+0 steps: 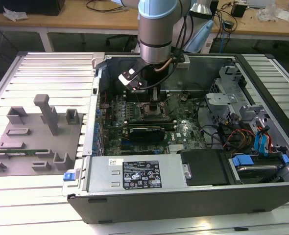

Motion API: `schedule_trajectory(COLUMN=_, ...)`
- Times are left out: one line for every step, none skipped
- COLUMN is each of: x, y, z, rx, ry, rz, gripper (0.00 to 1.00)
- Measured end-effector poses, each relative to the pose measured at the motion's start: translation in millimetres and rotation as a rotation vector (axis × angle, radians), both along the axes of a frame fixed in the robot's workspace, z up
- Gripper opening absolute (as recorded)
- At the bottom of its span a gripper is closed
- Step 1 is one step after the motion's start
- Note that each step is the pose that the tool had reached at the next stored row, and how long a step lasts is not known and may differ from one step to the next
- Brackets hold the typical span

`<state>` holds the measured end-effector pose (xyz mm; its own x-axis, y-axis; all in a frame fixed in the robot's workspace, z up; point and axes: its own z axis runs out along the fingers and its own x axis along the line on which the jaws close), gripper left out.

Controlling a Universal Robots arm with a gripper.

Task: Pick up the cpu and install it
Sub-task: 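Place the cpu into insertion slot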

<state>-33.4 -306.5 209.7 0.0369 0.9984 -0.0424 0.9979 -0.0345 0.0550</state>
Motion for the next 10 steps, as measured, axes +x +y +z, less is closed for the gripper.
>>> schedule_trajectory(x=0.0, y=0.0, z=0.0, rx=0.0, ry=0.0, rz=0.0, gripper=0.11)
schedule_trajectory(x=0.0, y=0.0, z=0.0, rx=0.0, ry=0.0, rz=0.0, gripper=0.11)
schedule_trajectory(x=0.1, y=0.0, z=0.1, rx=-0.0004, ry=0.0009, rz=0.002, gripper=0.11)
schedule_trajectory(x=0.6, y=-0.1, z=0.1, rx=-0.0007, ry=0.0024, rz=0.005, gripper=0.11)
schedule_trajectory(x=0.6, y=-0.1, z=0.1, rx=-0.0006, ry=0.0025, rz=0.005, gripper=0.11)
schedule_trajectory(x=0.6, y=0.0, z=0.0, rx=-0.0005, ry=0.0025, rz=0.005, gripper=0.11)
schedule_trajectory(x=0.6, y=0.0, z=0.0, rx=-0.0004, ry=0.0025, rz=0.006, gripper=0.11)
schedule_trajectory(x=1.1, y=0.0, z=-0.1, rx=-0.0005, ry=0.0025, rz=0.0, gripper=0.11)
schedule_trajectory(x=1.5, y=0.0, z=-0.1, rx=-0.0004, ry=0.0025, rz=-0.006, gripper=0.11)
schedule_trajectory(x=1.9, y=0.0, z=-0.1, rx=-0.0004, ry=0.0028, rz=-0.011, gripper=0.11)
